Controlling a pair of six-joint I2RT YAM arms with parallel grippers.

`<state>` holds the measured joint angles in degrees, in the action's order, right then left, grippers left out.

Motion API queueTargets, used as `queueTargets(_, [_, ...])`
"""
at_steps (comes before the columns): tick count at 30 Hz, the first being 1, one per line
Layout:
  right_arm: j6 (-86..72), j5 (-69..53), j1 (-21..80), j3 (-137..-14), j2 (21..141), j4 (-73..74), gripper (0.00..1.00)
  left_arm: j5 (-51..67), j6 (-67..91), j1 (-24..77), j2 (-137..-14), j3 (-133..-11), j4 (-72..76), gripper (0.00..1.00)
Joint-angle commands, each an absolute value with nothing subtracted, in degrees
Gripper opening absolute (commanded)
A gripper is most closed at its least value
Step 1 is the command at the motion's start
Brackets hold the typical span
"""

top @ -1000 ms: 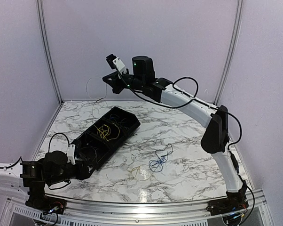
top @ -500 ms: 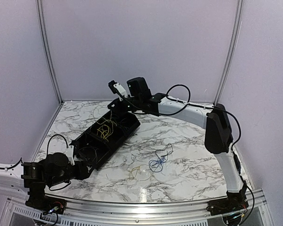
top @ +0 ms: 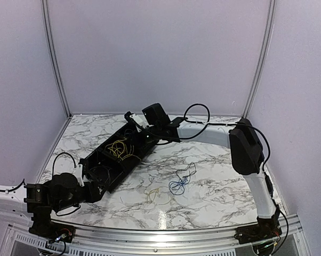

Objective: Untangle the cables

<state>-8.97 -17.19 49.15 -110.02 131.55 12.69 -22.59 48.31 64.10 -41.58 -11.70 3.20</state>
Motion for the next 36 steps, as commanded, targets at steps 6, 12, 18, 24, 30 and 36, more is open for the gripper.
queueTargets(6, [-10.32,-17.86,51.68,-113.89,132.56,11.35,0.00,-23.27,48.87,64.34,-41.61,-9.63,5.41,0.52])
queueTargets(12, [-6.06,-3.59,51.39,-118.82,137.71,13.41,0.00,-23.80,50.50,64.34,-42.58,-10.48,3.96,0.52])
queueTargets(18, [-3.49,-1.36,51.56,-121.86,141.75,12.88,0.00,-24.76,51.53,64.37,-46.81,-15.51,-1.47,0.63])
queueTargets(24, [-1.63,-0.26,51.66,-120.66,140.97,13.65,0.00,-28.81,45.06,65.45,-50.80,-25.20,-9.07,0.67])
queueTargets(30, [0.53,-0.26,51.67,-117.63,134.84,13.79,0.18,-38.42,40.44,65.48,-53.28,-39.75,-22.80,0.98])
queueTargets(36, [3.11,-0.31,50.81,-112.08,126.15,14.42,0.37,-55.19,37.60,65.48,-51.39,-47.88,-26.54,0.99])
